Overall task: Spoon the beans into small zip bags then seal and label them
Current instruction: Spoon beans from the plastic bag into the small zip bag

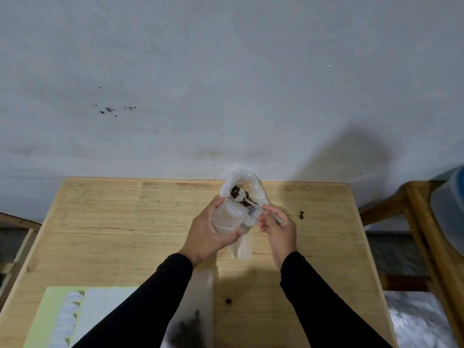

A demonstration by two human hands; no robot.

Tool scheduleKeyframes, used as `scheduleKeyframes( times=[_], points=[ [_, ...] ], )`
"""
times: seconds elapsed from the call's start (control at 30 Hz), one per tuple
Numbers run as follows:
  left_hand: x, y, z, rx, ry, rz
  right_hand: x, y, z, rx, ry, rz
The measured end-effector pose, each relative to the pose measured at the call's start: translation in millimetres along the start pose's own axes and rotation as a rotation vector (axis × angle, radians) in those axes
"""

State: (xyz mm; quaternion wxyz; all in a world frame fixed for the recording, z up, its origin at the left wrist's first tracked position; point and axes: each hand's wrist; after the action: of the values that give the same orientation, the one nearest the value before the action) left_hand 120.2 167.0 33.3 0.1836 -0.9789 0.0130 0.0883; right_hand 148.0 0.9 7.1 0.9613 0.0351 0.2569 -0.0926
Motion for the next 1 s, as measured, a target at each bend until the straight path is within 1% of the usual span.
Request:
scheduleKeyframes(
  times=[0.2, 0.37, 0.57, 0.77, 0.87, 1.0],
  points=[
    [-2, -2, 4, -0.003, -0.023, -0.017, 2, -8, -1, 0.148, 0.06, 0.052],
    [-1, -2, 7, 0.009, -0.06, -0.019, -3, -14, 7, 0.206, 0.042, 0.025],
    [-1, 0, 1, 0.019, -0.044, -0.028, -8, -26, 28, 0.207, 0.009, -0.029],
    [-1, 1, -5, 0.008, -0.031, -0.012, -21, -34, 52, 0.192, -0.041, 0.012],
    [-1, 1, -5, 0.016, -0.023, -0.014, -28, -35, 59, 0.14, -0.083, 0.061],
    [-1, 0, -4, 0.009, -0.011, -0.015, -36, -31, 63, -0.118, -0.258, 0.113]
  ],
)
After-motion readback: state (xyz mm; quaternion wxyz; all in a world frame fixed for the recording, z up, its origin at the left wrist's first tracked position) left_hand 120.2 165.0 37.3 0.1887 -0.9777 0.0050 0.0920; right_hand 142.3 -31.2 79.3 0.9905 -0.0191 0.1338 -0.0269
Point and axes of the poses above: each hand's wrist, its own x-axis towards the middle knuckle, its own y-axis out of the palm, z = x × y, and after that the axes turned 4 degrees about y, right-handed
